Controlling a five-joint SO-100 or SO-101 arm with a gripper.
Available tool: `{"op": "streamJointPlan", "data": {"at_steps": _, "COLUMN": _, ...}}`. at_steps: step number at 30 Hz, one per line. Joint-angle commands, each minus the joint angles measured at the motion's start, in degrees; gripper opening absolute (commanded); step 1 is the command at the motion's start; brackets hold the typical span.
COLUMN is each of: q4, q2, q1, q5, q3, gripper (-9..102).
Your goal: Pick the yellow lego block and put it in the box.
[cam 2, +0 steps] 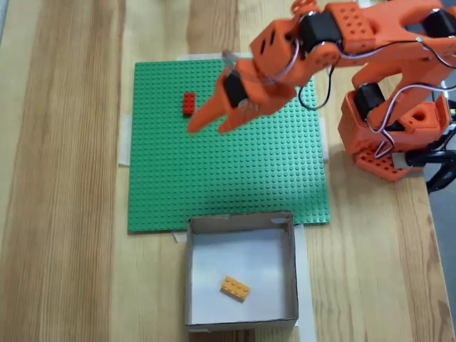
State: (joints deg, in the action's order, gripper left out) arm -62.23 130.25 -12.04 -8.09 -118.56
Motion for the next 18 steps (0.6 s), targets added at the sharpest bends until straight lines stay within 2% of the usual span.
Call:
{"op": "streamJointPlan", "data": {"at_steps": 1, "q4": 2.5, "q2": 4.5, "q1": 3.3, "q5": 0.4, "q3": -2.5, "gripper": 26}}
{"op": "streamJointPlan", "data": {"at_steps": 18, "q4": 10.0, "q2": 23.9, "q1": 13.7, "q5": -0.4, "q3": -21.7, "gripper": 21}}
